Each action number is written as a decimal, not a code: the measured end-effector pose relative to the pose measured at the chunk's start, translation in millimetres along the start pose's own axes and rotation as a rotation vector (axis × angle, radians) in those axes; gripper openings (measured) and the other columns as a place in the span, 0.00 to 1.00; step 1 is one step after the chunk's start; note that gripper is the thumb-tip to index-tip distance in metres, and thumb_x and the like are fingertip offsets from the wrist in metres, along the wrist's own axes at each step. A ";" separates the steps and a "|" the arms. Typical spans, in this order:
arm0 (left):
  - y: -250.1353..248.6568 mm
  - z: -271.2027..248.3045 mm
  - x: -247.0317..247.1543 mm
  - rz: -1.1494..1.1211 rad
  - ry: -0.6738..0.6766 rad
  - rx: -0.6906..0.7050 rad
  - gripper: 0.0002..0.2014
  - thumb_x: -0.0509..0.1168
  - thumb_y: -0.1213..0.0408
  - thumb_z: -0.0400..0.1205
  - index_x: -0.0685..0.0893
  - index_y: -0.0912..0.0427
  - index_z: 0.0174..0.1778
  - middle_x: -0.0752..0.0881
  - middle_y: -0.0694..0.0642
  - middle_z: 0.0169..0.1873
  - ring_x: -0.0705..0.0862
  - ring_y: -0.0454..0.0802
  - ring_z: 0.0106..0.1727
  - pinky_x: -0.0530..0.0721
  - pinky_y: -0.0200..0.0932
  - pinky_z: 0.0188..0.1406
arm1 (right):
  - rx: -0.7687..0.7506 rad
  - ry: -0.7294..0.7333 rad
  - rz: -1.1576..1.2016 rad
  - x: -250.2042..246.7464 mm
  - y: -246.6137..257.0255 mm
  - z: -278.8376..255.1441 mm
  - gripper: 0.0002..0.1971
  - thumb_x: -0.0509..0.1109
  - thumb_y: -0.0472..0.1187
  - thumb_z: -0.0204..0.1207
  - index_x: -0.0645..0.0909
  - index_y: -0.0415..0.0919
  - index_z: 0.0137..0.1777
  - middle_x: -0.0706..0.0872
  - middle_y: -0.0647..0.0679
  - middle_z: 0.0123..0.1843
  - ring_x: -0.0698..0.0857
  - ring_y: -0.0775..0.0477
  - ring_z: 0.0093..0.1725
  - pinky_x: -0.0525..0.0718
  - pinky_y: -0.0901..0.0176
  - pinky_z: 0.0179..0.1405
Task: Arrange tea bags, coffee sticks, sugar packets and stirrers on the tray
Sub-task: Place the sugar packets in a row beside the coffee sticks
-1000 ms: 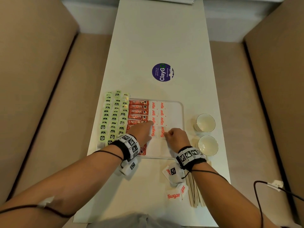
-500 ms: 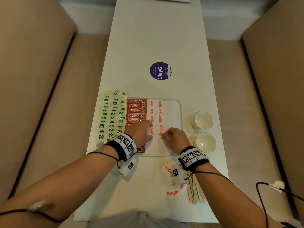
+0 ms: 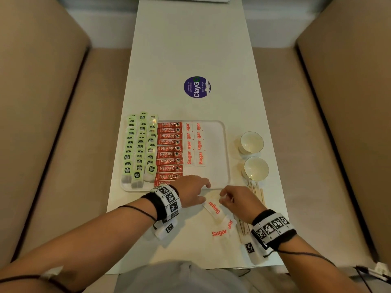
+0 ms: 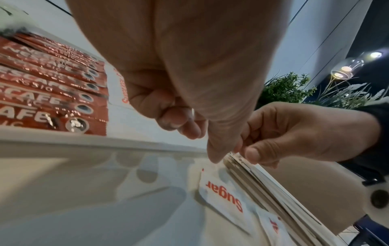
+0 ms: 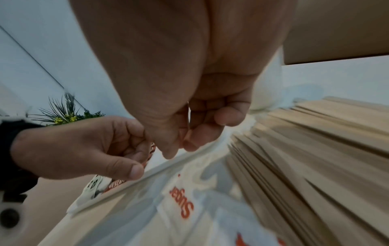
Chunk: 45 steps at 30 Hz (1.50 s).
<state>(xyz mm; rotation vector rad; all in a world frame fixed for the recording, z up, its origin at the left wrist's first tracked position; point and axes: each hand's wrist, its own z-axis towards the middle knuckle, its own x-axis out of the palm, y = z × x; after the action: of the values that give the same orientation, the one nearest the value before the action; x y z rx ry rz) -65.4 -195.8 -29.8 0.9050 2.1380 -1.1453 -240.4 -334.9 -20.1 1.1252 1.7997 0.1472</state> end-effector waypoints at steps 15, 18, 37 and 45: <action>-19.8 1.6 44.8 -0.020 0.009 -0.027 0.26 0.70 0.55 0.82 0.74 0.48 0.78 0.84 0.53 0.69 0.82 0.54 0.67 0.78 0.44 0.62 | -0.126 0.243 -0.293 43.5 -8.5 -32.7 0.21 0.81 0.50 0.73 0.82 0.48 0.64 0.77 0.52 0.60 0.83 0.47 0.51 0.80 0.56 0.51; -16.3 0.0 48.9 -0.021 -0.013 -0.052 0.20 0.70 0.56 0.81 0.77 0.49 0.70 0.86 0.53 0.64 0.84 0.54 0.60 0.75 0.42 0.52 | -0.113 0.238 -0.347 46.4 -8.3 -31.2 0.19 0.80 0.50 0.74 0.82 0.46 0.62 0.76 0.51 0.60 0.83 0.45 0.48 0.81 0.53 0.50; 23.2 -47.2 18.1 -0.026 0.077 -0.121 0.12 0.70 0.66 0.76 0.74 0.51 0.31 0.76 0.42 0.29 0.74 0.41 0.33 0.71 0.39 0.33 | -0.216 0.193 -0.193 33.2 23.5 -9.9 0.06 0.71 0.50 0.82 0.79 0.50 0.49 0.87 0.51 0.45 0.84 0.47 0.44 0.83 0.52 0.45; 36.7 -73.1 -12.6 -0.361 -0.084 -0.114 0.10 0.73 0.62 0.79 0.81 0.42 0.40 0.86 0.43 0.37 0.83 0.41 0.38 0.81 0.41 0.41 | -0.319 0.096 -0.108 18.1 63.0 5.9 0.07 0.71 0.51 0.83 0.80 0.49 0.50 0.82 0.58 0.39 0.78 0.58 0.36 0.72 0.63 0.34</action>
<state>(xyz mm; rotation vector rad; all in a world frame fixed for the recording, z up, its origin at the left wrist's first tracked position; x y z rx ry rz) -40.1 -121.6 -3.0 0.4219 2.3292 -1.1893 -198.3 -287.9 -1.3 0.8044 1.8387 0.4144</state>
